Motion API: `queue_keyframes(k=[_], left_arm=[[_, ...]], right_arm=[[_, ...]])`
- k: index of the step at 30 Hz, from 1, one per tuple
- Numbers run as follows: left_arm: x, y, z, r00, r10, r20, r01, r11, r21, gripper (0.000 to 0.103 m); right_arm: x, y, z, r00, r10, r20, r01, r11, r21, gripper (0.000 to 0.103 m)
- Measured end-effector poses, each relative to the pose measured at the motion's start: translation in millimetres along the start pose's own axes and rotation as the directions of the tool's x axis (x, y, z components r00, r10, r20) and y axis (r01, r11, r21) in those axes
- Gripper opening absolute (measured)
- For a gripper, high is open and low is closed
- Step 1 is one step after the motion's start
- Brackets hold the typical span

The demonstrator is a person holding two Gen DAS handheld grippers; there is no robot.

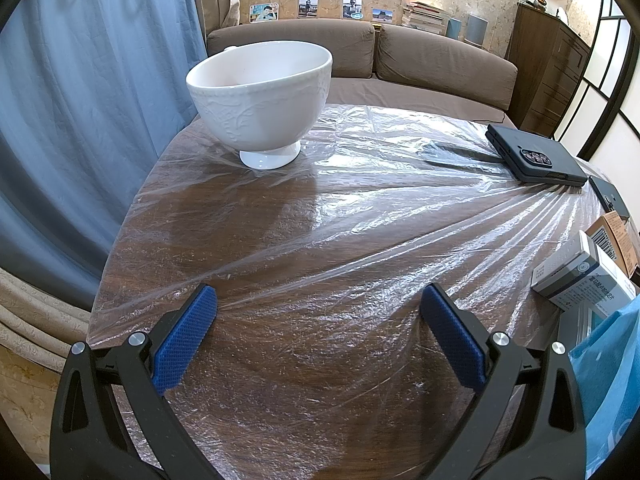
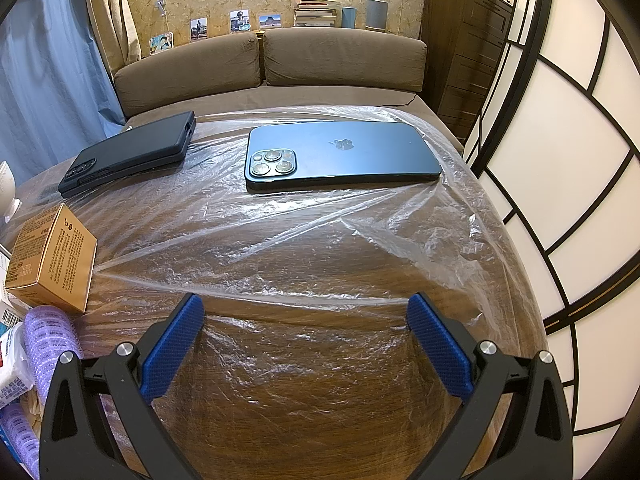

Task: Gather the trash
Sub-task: 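Grasp the blue cloth bag with the left tool while the right tool grasps the yellow cup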

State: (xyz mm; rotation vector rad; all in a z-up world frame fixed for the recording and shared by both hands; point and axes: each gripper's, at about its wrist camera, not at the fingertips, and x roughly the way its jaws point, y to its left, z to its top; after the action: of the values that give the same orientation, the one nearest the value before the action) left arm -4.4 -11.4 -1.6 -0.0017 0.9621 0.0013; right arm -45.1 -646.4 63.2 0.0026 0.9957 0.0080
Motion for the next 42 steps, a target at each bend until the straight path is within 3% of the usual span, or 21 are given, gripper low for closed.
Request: queue_keyframes(k=[6,11,14,18,22,25,29,33,36,42], left_arm=[[-1,-1,2,0.999,-0.015,-0.032,0.015,1.000,0.009,0.102],[-38,9,8,0.997,-0.067,0.031,0.068,0.997,-0.032,0.102],[-63,10,6,0.992,-0.103,0.073,0.103,0.995,-0.008,0.102],[-93,14,-7,0.991,-0.038,0.129,0.032,0.998,0.046,0.102],[-104,20,-19,0.987,-0.085,0.136,0.081,0.996,0.037,0.102],[-106,28,-20,0.990,-0.065,0.128,0.065,0.998,0.001,0.102],[-117,19,-27,0.977,-0.166,0.130,0.164,0.986,0.030,0.102],[-111,-13,-40,0.959,-0.279,0.056,0.273,0.957,0.095,0.102],[-97,-28,-46,0.934,-0.358,-0.008,0.357,0.931,0.074,0.102],[-80,-36,-49,0.901,-0.432,-0.048,0.433,0.902,-0.002,0.102]], right_arm=[[-12,-3,4,1.000,-0.019,-0.020,0.019,1.000,0.023,0.099],[-73,17,-6,0.994,-0.003,0.113,0.011,0.998,-0.067,0.099],[-110,29,-25,0.987,0.062,0.147,-0.044,0.991,-0.126,0.099],[-146,46,-54,0.979,0.145,0.145,-0.121,0.979,-0.164,0.099],[-173,72,-88,0.961,0.256,0.106,-0.235,0.955,-0.180,0.099],[-182,97,-111,0.952,0.293,0.085,-0.271,0.940,-0.206,0.099],[-185,130,-136,0.932,0.360,0.033,-0.344,0.912,-0.224,0.099],[-181,150,-149,0.933,0.359,0.009,-0.346,0.906,-0.245,0.099],[-176,159,-154,0.938,0.345,0.010,-0.333,0.910,-0.247,0.099],[-167,166,-160,0.931,0.364,-0.001,-0.356,0.910,-0.211,0.099]])
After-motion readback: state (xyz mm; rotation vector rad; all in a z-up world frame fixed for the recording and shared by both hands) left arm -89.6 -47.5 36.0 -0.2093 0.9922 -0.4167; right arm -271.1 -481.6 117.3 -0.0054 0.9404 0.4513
